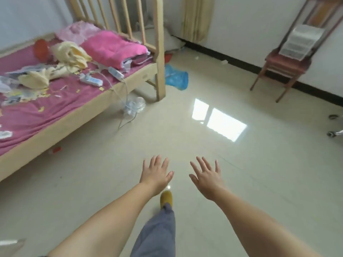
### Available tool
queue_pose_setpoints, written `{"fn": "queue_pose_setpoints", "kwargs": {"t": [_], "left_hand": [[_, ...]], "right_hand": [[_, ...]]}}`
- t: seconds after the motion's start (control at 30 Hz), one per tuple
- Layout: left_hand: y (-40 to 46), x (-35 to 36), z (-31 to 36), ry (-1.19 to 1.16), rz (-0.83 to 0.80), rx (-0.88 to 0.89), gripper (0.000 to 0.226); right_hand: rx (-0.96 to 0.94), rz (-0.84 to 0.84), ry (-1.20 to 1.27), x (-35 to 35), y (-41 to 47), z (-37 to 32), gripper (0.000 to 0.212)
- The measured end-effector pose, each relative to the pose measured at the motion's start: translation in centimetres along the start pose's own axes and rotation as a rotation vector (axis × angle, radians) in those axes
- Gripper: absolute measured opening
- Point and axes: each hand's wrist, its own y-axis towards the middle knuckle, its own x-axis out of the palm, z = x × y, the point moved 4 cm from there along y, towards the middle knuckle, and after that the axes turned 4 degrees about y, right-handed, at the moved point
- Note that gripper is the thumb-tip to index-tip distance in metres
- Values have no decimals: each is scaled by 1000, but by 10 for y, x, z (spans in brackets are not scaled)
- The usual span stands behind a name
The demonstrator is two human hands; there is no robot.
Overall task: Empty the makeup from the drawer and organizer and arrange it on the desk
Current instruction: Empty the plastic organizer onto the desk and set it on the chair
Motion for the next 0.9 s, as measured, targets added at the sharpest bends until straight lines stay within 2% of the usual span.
{"fn": "queue_pose_setpoints", "kwargs": {"t": [0.17,0.27,0.4,0.63,0.7,0.9], "left_hand": [[115,-42,34,84,18,126,61],[183,-73,57,99,12,199,61],[272,-116,106,150,40,333,60],[396,-167,246,175,29,585,59],[426,-177,276,188,39,628,59],[555,-226,383,141,44,564,57]], "right_hand": [[144,73,101,-38,57,71,101],[230,69,139,-68,95,111,74],[359,93,169,-106,136,174,57],[639,110,239,-125,171,325,53],[671,86,237,-129,183,362,54],[668,95,244,-178,240,527,54]]}}
